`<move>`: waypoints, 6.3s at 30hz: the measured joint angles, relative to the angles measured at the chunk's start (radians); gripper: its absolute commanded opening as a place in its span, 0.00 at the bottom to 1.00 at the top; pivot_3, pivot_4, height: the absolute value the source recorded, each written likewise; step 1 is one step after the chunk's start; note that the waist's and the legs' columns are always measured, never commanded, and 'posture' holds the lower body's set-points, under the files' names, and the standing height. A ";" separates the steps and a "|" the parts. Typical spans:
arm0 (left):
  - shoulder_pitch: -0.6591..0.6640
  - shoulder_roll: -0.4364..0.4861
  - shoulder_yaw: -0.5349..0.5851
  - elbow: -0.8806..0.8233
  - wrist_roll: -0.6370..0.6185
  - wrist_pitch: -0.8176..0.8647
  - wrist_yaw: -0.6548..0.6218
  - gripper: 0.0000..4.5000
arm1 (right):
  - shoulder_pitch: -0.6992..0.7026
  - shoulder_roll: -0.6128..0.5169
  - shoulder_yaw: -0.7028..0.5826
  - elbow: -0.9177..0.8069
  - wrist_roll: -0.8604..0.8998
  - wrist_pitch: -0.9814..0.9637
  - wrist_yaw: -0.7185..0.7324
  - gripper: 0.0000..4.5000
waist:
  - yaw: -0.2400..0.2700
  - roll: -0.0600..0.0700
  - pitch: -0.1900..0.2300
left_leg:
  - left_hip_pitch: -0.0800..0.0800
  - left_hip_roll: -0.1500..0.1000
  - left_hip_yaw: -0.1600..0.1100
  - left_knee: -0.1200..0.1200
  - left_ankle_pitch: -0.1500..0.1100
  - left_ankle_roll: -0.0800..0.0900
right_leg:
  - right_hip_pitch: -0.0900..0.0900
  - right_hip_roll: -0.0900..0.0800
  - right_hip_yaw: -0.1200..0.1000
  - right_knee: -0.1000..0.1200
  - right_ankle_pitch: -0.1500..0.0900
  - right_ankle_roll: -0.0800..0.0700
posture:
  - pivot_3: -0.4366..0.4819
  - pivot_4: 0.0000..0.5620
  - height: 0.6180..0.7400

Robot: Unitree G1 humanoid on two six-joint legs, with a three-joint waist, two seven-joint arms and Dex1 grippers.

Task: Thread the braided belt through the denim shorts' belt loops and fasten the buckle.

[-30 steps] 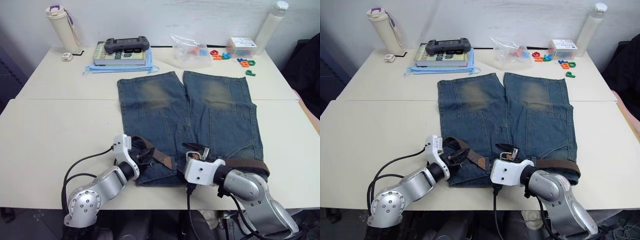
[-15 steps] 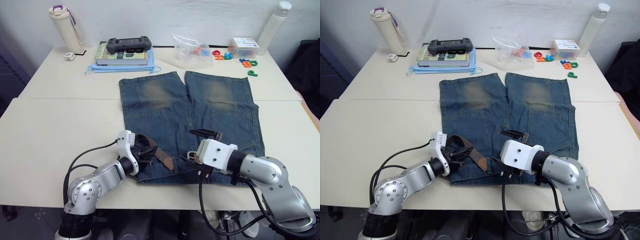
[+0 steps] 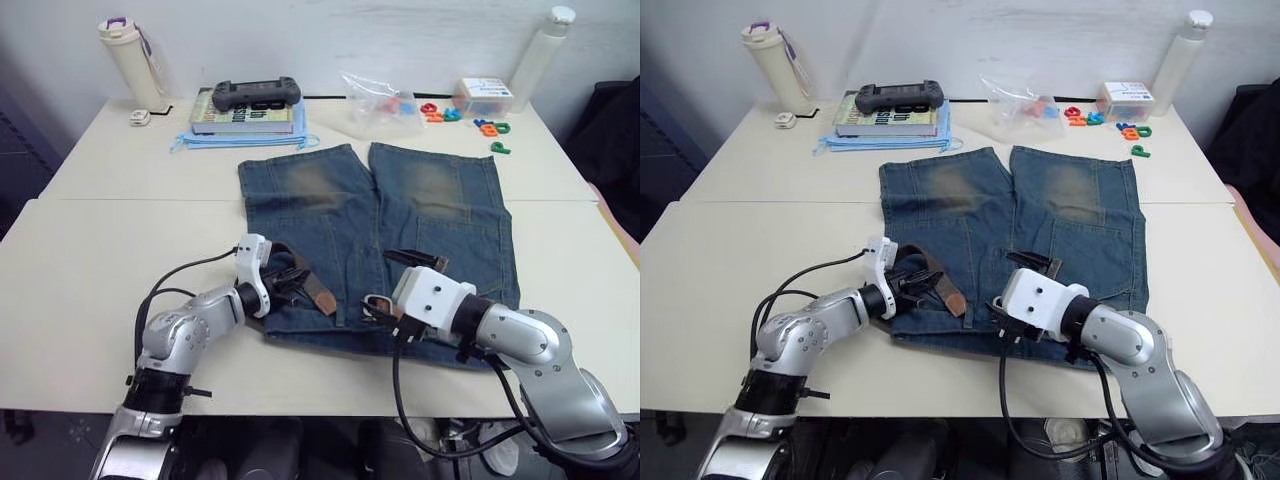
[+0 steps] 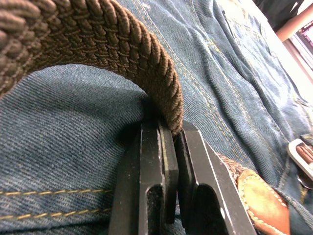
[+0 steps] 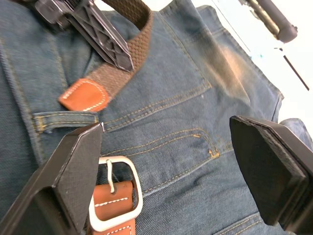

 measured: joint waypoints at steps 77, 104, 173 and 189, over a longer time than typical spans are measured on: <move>0.299 -0.458 0.377 -0.564 -0.106 0.190 0.527 0.00 | -0.117 0.086 0.150 0.143 -0.056 -0.030 -0.073 0.97 | -0.021 -0.009 0.005 | -0.004 -0.001 -0.003 -0.015 0.007 -0.003 | -0.007 0.001 0.000 -0.008 0.002 0.000 | 0.48 0.27 0.34; 0.277 -0.445 0.184 -0.445 -0.175 0.120 0.539 0.00 | -0.112 0.079 0.142 0.143 -0.056 -0.025 -0.073 0.97 | -0.017 -0.008 0.005 | -0.004 -0.002 -0.003 -0.015 0.007 -0.003 | -0.007 0.000 0.000 -0.008 0.002 0.000 | 0.48 0.27 0.34; 0.252 -0.385 0.154 -0.412 -0.167 0.188 0.465 0.00 | 0.086 0.007 0.203 0.277 -0.555 -0.561 -0.113 0.02 | 0.004 -0.010 0.004 | -0.002 -0.002 -0.002 -0.013 0.007 -0.003 | -0.006 0.000 0.002 -0.006 0.002 0.000 | 0.48 0.27 0.34; 0.365 0.089 0.087 -0.606 -0.090 0.100 -0.049 0.81 | 0.055 0.048 0.166 0.276 -0.483 -0.545 -0.067 0.00 | -0.020 -0.008 0.005 | -0.002 -0.002 -0.002 -0.012 0.006 -0.003 | -0.008 0.000 0.002 0.000 0.000 -0.004 | 0.48 0.27 0.34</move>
